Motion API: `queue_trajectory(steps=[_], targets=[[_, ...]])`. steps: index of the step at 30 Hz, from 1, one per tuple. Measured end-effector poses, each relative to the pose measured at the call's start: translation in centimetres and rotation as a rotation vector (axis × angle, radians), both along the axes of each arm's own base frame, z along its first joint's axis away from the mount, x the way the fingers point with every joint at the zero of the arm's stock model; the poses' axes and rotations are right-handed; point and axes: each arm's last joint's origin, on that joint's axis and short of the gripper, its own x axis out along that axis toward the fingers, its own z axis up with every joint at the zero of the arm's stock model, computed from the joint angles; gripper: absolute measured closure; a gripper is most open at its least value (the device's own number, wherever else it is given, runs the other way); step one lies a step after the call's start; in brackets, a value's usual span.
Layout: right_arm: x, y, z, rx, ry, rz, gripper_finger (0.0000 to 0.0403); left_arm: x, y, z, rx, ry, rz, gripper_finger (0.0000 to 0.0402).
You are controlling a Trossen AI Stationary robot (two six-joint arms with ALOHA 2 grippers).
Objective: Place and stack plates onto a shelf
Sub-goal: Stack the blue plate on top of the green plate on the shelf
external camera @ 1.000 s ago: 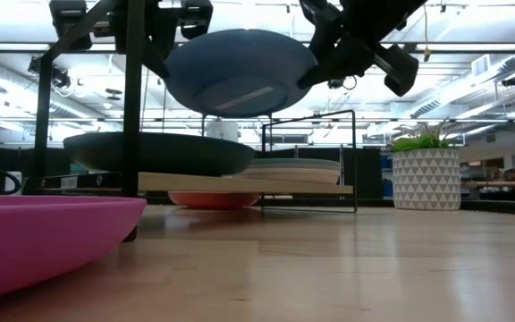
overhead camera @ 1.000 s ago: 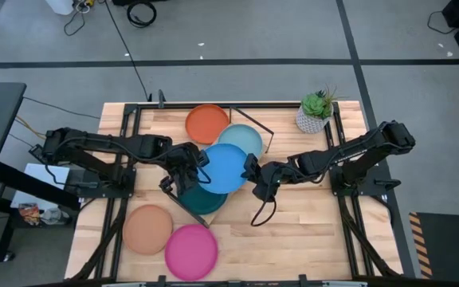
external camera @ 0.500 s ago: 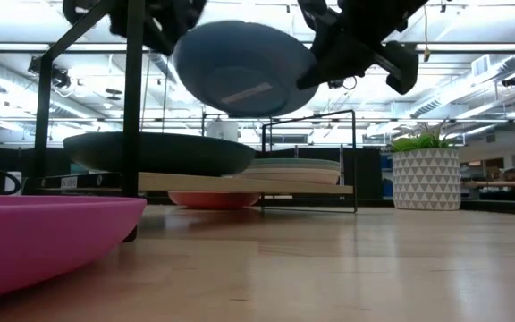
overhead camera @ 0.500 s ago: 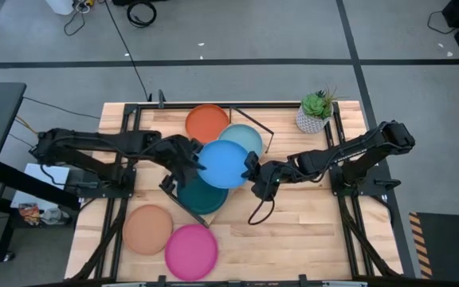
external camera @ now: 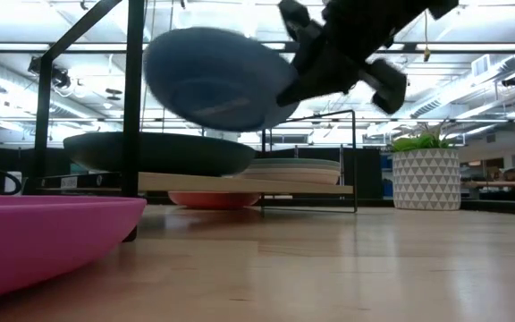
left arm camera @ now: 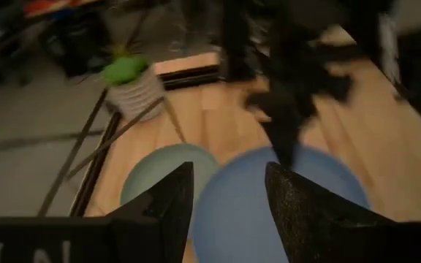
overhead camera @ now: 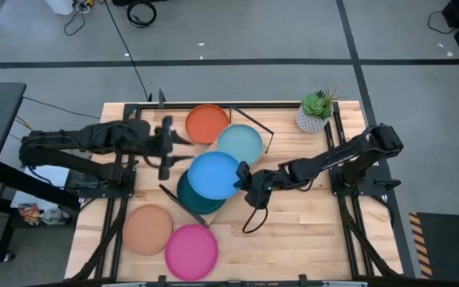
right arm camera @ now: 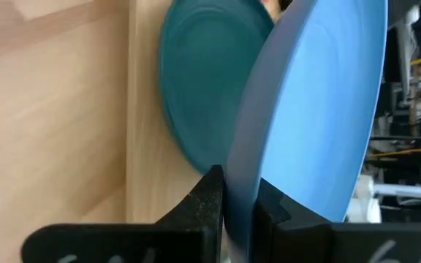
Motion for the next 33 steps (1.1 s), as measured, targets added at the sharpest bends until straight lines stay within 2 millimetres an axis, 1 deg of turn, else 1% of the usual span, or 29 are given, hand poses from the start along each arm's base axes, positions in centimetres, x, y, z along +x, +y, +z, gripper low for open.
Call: queue_trajectory(steps=[2, 6, 10, 16, 20, 24, 26, 29, 33], targets=[[0.6, 0.2, -0.7, -0.004, 0.032, -0.002, 0.0365, -0.3, 0.1, 0.3, -0.063, -0.032, 0.073, 0.0225], [2.4, 0.7, -1.2, -0.005, 0.07, -0.009, 0.0366, -0.8, 0.3, 0.9, -0.163, -0.1, 0.162, 0.0225], [4.1, 1.4, -1.8, -0.067, 0.132, 0.013, 0.0366, -1.1, 0.3, 1.5, -0.234, -0.131, 0.193, 0.0225], [6.1, 1.9, -2.2, -0.096, 0.166, 0.023, 0.036, -1.7, 0.3, 2.3, -0.259, -0.106, 0.206, 0.0225], [6.4, 1.9, -2.3, -0.112, 0.186, 0.033, 0.0338, -2.0, 0.3, 2.2, -0.252, -0.066, 0.211, 0.0225], [6.2, 1.8, -2.1, -0.132, 0.197, 0.016, 0.0312, -2.2, 0.3, 1.9, -0.248, -0.03, 0.215, 0.0225], [5.9, 1.8, -1.5, -0.131, 0.191, 0.01, 0.0301, -2.2, 0.3, 1.7, -0.245, -0.012, 0.217, 0.0225], [5.4, 2.0, 0.0, -0.072, 0.157, 0.015, 0.029, -2.3, 0.3, 1.5, -0.246, 0.014, 0.21, 0.0225], [4.5, 1.8, 1.1, -0.041, 0.165, -0.027, 0.0284, -2.2, 0.0, 1.5, -0.274, 0.029, 0.134, 0.0225]])
